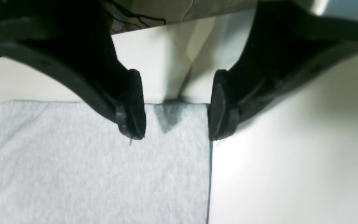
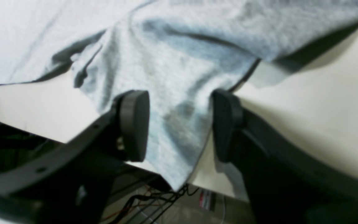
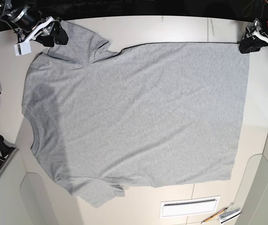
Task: Fold the T-shirt properly
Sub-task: 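Lower both grippers and pinch the shirt's side edge at shoulder and hem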
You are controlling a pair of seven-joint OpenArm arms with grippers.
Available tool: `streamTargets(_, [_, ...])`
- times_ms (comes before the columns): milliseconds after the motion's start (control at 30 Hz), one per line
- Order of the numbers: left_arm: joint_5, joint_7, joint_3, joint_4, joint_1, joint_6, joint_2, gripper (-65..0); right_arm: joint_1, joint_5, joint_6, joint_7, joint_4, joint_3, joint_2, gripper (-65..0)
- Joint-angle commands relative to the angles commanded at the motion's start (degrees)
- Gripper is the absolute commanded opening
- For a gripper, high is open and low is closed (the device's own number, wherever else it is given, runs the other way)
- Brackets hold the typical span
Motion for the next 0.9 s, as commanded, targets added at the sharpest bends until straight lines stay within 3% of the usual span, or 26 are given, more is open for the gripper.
streamTargets(133, [-0.22, 0.04, 2.91, 0.11, -0.04, 0.0, -0.61, -27.2, 0.0, -0.04, 0.04, -0.17, 0.0, -0.07, -2.38, -32.2])
streamTargets(300, [2.56, -0.76, 7.43, 0.11, -0.7, 0.0, -1.27, -29.5, 0.0, -0.04, 0.04, -0.13, 0.0, -0.07, -2.8, -32.8])
streamTargets(367, [2.47, -1.79, 7.45, 0.11, -0.7, 0.0, -1.25, -40.8, 0.02, -0.13, 0.04, 0.15, 0.0, -0.07, -2.82, -40.2])
streamTargets(500, [2.32, -2.75, 7.43, 0.11, -0.98, 0.0, -1.25, -63.0, 0.02, -0.26, 0.02, 0.74, 0.0, -0.04, -2.8, -64.9])
streamTargets(533, [2.32, -3.34, 7.43, 0.11, -1.11, 0.0, -1.27, -65.0, 0.02, -0.59, 0.02, 0.74, 0.0, -0.04, -2.82, -65.0])
streamTargets(667, [2.36, -6.14, 7.43, 0.11, -1.62, 0.0, -1.29, -65.0, 0.83, -6.84, 0.07, 0.68, 0.04, -0.04, -3.56, -65.0])
streamTargets(900, [2.36, -8.2, 6.84, 0.33, -1.79, 0.0, -1.27, -65.0, 0.94, -6.88, 0.5, -0.79, 0.81, 0.5, -4.09, -65.0])
